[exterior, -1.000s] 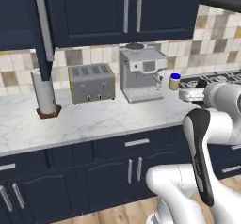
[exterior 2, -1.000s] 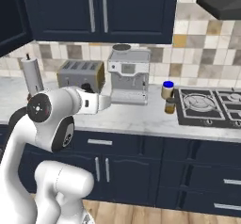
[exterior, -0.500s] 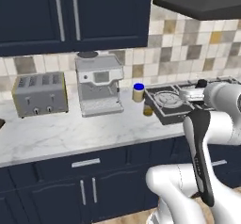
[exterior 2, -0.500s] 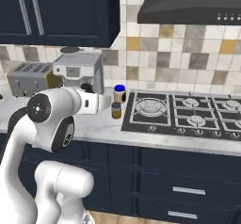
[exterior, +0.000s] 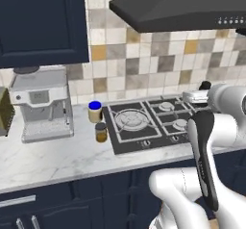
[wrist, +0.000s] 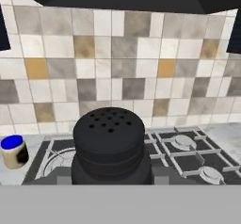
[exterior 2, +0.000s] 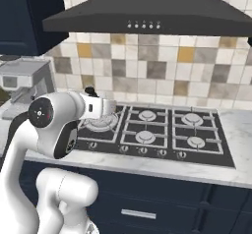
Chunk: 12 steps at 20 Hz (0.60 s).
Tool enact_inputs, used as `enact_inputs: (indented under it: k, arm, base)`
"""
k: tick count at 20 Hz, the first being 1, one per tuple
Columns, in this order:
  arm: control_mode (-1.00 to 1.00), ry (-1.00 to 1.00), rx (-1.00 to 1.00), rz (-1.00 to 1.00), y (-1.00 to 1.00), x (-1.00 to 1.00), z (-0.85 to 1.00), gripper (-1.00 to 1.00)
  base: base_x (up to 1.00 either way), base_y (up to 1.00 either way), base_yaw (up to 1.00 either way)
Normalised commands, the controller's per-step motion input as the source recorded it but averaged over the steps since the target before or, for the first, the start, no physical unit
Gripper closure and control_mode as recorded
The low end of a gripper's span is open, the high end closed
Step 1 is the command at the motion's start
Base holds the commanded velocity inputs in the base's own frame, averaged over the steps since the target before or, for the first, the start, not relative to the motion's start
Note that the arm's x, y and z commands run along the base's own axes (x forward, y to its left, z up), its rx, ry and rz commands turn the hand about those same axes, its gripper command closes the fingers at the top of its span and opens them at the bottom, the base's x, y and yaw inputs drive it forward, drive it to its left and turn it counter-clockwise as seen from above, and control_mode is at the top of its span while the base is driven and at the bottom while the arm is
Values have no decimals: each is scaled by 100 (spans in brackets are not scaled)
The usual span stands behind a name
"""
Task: Collect the turmeric, mayonnaise, and shaker from the cabinet and place them next to the stove.
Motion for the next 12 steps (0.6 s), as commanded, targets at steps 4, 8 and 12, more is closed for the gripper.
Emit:
enact_inputs:
  k: [4, 8, 12]
  arm:
    - [100, 0, 0, 0, 0, 0, 0, 100]
    - [100, 0, 0, 0, 0, 0, 0, 100]
    - [100, 0, 0, 0, 0, 0, 0, 100]
  base:
    - [38, -100, 3]
    - [35, -100, 2]
    - [47, -100, 3]
